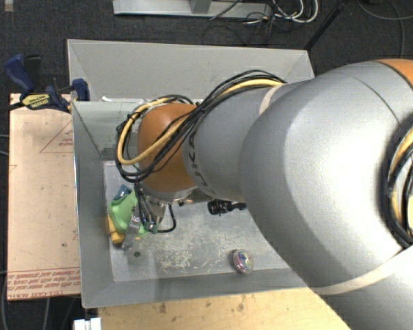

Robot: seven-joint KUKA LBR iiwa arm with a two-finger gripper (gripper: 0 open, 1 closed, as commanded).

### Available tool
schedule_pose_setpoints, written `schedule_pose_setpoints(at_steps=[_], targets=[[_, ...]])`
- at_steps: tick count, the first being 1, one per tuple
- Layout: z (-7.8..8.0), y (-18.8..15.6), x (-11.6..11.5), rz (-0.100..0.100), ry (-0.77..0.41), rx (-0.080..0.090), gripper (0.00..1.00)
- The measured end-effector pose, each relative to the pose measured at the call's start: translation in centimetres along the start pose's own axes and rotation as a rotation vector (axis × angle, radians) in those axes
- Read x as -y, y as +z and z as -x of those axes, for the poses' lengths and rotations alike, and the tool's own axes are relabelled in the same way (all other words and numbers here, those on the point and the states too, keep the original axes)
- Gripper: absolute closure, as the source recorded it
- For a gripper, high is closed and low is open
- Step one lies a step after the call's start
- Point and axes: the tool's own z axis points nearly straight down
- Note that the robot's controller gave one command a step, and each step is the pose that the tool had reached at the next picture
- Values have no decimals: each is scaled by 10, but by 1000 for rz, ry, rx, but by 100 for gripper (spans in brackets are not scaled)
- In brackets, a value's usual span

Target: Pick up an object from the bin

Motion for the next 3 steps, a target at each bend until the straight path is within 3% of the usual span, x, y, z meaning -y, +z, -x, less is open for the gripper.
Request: schedule_pose_setpoints(at_steps=[1,3], targets=[[1,-1,0,1,1,3,100],[4,-27,0,-7,1,-6,100]])
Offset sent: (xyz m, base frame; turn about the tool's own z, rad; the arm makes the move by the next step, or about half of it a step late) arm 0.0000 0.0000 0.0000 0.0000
